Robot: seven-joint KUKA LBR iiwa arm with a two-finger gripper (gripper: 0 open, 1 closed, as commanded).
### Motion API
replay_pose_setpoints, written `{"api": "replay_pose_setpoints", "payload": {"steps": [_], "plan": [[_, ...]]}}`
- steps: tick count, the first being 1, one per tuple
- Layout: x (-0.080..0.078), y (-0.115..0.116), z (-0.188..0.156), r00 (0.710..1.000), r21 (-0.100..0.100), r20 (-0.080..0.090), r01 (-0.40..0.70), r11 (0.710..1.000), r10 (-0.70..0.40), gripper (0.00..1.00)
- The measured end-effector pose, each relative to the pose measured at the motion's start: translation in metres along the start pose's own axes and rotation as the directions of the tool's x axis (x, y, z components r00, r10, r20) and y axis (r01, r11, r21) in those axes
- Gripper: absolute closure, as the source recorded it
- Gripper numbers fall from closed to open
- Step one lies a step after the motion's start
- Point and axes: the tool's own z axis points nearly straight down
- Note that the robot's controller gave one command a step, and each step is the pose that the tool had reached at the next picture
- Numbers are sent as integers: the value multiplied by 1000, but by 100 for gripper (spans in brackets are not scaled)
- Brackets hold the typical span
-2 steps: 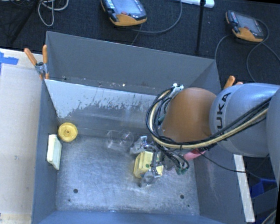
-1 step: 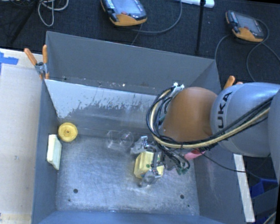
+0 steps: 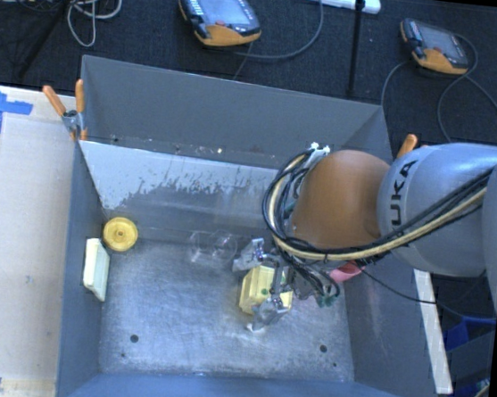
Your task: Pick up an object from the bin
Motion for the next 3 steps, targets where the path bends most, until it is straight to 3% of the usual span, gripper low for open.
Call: {"api": "replay_pose_setpoints", "payload": {"steps": [2,3], "plan": [[-1,1,-24,1000,1,4,-1,1000,1,100],[1,1,-35,1000,-1,-4,-1,1000,1,100]]}}
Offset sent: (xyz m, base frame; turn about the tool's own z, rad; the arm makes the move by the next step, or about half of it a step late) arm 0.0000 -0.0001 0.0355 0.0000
